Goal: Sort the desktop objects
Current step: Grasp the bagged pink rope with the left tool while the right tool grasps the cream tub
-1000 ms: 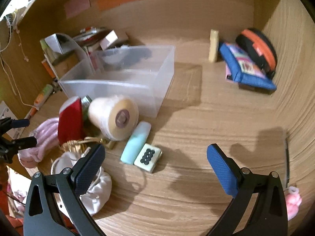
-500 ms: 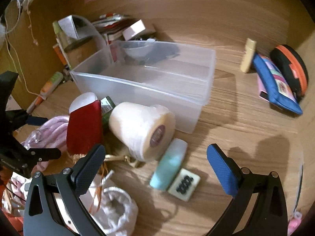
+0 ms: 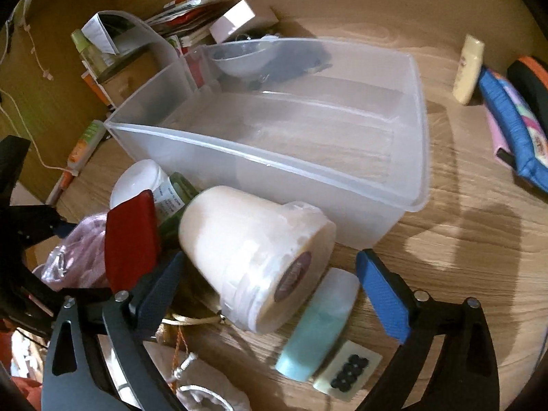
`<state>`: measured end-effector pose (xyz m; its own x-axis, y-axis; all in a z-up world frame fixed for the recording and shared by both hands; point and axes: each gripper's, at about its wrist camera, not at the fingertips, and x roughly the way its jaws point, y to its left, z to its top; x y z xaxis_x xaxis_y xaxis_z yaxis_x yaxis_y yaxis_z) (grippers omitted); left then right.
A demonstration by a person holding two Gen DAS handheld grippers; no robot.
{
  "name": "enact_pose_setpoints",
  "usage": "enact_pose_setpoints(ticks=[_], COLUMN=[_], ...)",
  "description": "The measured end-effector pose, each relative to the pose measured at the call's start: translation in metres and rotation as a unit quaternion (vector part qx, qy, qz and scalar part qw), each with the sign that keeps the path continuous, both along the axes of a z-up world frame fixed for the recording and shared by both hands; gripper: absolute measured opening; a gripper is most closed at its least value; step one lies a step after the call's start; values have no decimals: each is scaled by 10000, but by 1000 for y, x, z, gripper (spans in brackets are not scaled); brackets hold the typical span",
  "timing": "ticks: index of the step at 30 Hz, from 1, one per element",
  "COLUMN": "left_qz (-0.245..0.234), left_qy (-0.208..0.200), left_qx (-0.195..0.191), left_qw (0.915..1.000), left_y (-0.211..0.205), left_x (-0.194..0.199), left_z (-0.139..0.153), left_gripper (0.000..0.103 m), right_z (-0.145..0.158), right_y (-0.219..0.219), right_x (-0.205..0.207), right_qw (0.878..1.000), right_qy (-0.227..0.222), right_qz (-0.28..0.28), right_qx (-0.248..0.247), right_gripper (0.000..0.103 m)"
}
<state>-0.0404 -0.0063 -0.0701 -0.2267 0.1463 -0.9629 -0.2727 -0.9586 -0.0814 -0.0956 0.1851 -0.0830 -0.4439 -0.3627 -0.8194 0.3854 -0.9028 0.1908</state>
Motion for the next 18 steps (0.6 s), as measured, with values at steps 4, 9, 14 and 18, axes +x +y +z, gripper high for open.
enact_pose_setpoints(ticks=[4,9,14,18], left_qz=[55,130,209,334], left_qy=[71,241,375,558], left_qx=[75,151,263,309], left_qw=[9999,9995,9987,9974], left_y=[-5,-12,-23,-16], left_x=[2,10,7,10], left_z=[2,3,0,7], left_gripper=[76,68,63,59], right_z=[-2,-1,5,11], right_y=[-1,-2,0,6], right_x=[-4,-1,4,11], right_qw=[9996,9995,9996,9995], right_qy=[-124,-52,46,184], right_qz=[119,178,160,102], right_qx=[-232,-239,-234,-236], right_gripper=[88,82,75,70])
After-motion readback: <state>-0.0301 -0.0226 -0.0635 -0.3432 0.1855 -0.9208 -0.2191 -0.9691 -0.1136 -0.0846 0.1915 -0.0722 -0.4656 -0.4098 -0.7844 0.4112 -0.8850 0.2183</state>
